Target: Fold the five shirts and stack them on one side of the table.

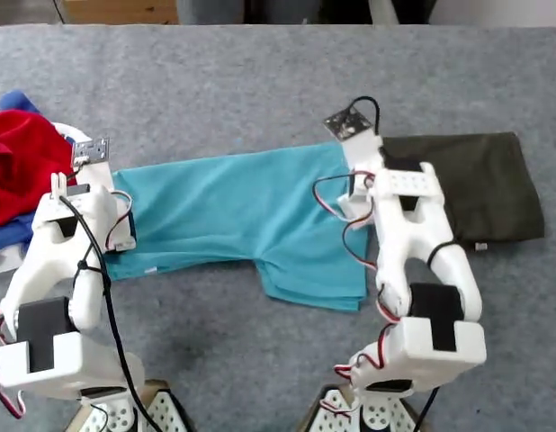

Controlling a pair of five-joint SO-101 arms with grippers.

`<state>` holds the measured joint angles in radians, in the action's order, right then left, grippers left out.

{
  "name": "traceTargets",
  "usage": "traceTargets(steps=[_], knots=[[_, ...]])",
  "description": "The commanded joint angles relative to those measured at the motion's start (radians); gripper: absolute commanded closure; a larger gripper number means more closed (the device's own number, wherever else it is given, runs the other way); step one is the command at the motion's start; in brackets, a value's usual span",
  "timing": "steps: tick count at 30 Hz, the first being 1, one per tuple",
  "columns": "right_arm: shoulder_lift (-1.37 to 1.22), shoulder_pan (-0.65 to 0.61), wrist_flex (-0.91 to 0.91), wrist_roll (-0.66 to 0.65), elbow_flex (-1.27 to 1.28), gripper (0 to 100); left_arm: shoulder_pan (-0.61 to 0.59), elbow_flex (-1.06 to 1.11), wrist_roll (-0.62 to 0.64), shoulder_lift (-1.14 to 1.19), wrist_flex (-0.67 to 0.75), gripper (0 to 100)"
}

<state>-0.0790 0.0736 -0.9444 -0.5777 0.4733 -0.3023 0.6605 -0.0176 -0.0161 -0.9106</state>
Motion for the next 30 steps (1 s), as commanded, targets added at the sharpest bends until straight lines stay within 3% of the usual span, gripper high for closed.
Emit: traceTargets(steps=[1,6,11,17,22,30], knots=[[0.087,0.014,-0.091,-0.009,-0.105,98.4,-0.019,-0.045,-0.02,-0.009,0.0,97],[0.157,0.003,-0.141,-0.009,-0.165,98.4,-0.008,-0.059,-0.068,-0.173,-0.092,97],[0.09,-0.025,-0.095,-0.011,-0.107,98.4,0.054,0.016,-0.069,-0.368,-0.098,97],[-0.093,0.037,-0.006,-0.009,-0.061,98.4,0.058,0.154,-0.061,-0.367,0.12,97],[-0.05,0.028,-0.107,-0.011,-0.107,98.4,0.064,0.234,-0.057,-0.253,0.327,97],[0.182,0.015,-0.176,-0.011,-0.122,98.4,0.019,0.229,0.115,-0.189,0.362,97]])
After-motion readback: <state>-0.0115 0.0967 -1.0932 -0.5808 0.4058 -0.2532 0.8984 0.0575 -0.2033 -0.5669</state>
